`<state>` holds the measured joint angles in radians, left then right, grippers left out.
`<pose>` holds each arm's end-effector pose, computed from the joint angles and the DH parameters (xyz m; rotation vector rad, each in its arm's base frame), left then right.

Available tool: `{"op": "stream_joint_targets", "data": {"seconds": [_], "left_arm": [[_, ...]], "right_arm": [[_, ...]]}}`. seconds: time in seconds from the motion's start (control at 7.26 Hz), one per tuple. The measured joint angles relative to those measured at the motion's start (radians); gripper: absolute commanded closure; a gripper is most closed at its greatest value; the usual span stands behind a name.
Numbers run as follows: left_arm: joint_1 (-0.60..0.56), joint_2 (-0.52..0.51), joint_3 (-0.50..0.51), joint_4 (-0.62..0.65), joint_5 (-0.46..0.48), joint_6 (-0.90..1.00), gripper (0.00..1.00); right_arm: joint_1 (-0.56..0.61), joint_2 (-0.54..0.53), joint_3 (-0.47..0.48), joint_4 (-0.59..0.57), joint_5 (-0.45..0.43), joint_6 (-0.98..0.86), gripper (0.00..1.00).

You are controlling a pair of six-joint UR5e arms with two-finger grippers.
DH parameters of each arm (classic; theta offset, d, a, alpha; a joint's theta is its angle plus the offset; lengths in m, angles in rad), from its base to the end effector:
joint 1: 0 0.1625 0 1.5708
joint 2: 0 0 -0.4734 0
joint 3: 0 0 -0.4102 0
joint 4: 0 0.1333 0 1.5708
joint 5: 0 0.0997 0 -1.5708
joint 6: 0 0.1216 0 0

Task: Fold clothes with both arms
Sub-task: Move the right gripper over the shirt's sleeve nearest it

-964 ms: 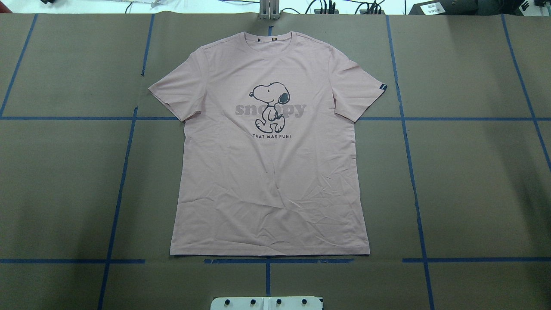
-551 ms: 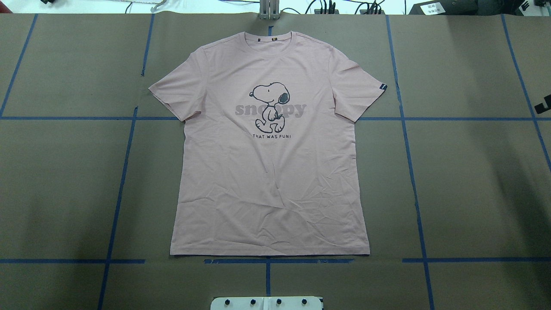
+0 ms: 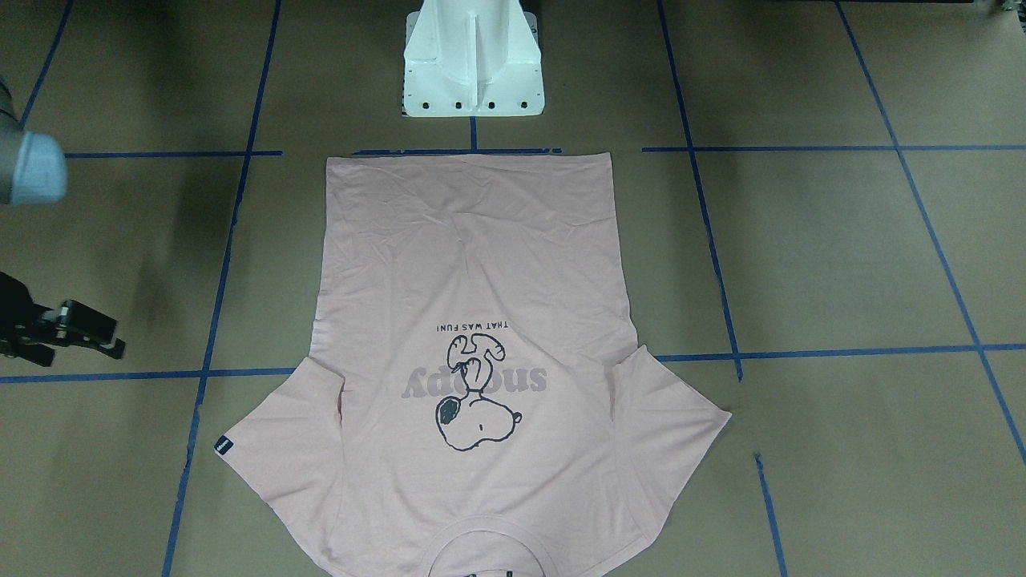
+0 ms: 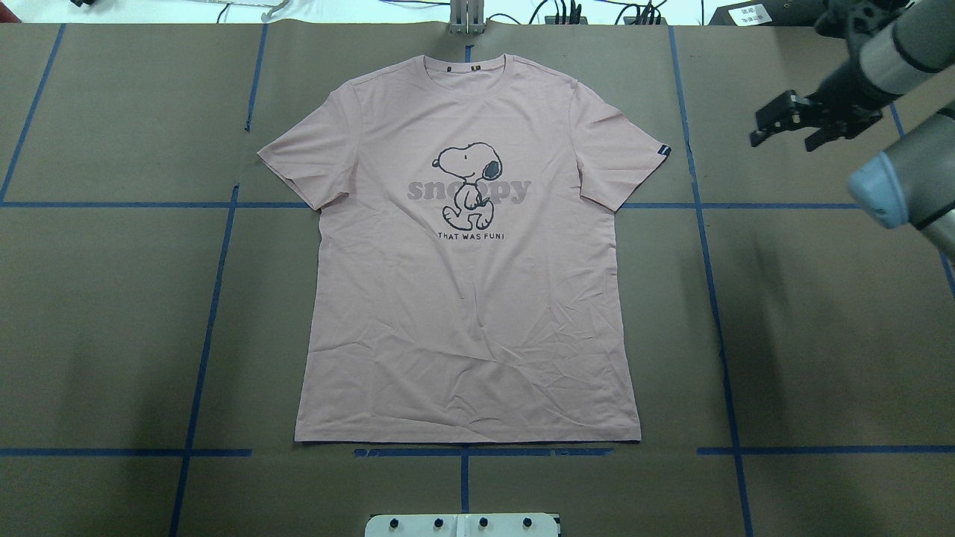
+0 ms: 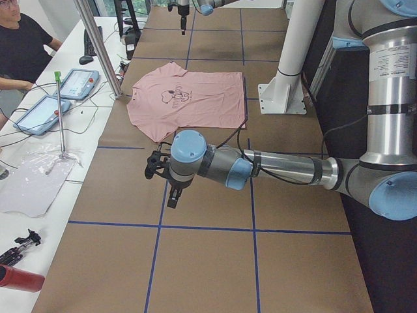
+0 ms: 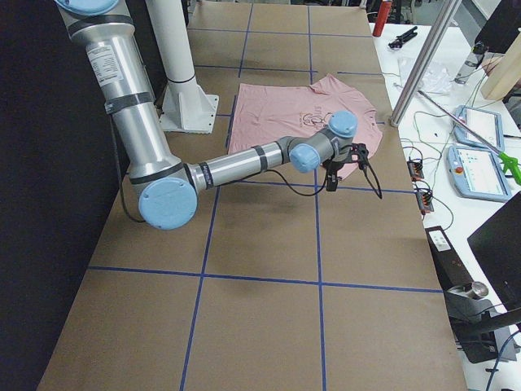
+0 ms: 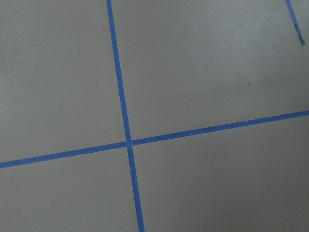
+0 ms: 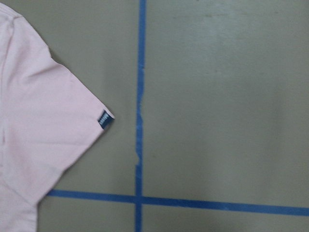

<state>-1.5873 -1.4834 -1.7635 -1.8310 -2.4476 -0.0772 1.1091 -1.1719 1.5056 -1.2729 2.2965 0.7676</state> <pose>-0.0479 -0.4868 0.6280 0.3149 0.8759 0.0734 -0.2672 -0.6552 0.4789 0.0884 -0.9185 0.0548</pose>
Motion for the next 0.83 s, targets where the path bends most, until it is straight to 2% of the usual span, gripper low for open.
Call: {"op": "stream_joint_targets", "data": {"seconds": [0.14, 0.28, 0.41, 0.55, 0.83], "left_arm": [[0.001, 0.0, 0.002, -0.001, -0.002, 0.001, 0.0], [0.002, 0.0, 0.003, -0.001, -0.002, 0.001, 0.0], [0.002, 0.001, 0.002, -0.001, -0.003, 0.0, 0.0], [0.003, 0.001, 0.001, -0.001, -0.004, 0.0, 0.0], [0.003, 0.001, -0.001, -0.002, -0.005, 0.002, 0.0]], "right_arm": [[-0.054, 0.083, -0.072, 0.055, -0.082, 0.123, 0.07], [-0.095, 0.143, -0.166, 0.154, -0.161, 0.262, 0.09], [-0.129, 0.175, -0.232, 0.238, -0.233, 0.379, 0.15], [-0.157, 0.188, -0.275, 0.278, -0.296, 0.438, 0.23], [-0.191, 0.194, -0.337, 0.299, -0.386, 0.47, 0.3]]}}
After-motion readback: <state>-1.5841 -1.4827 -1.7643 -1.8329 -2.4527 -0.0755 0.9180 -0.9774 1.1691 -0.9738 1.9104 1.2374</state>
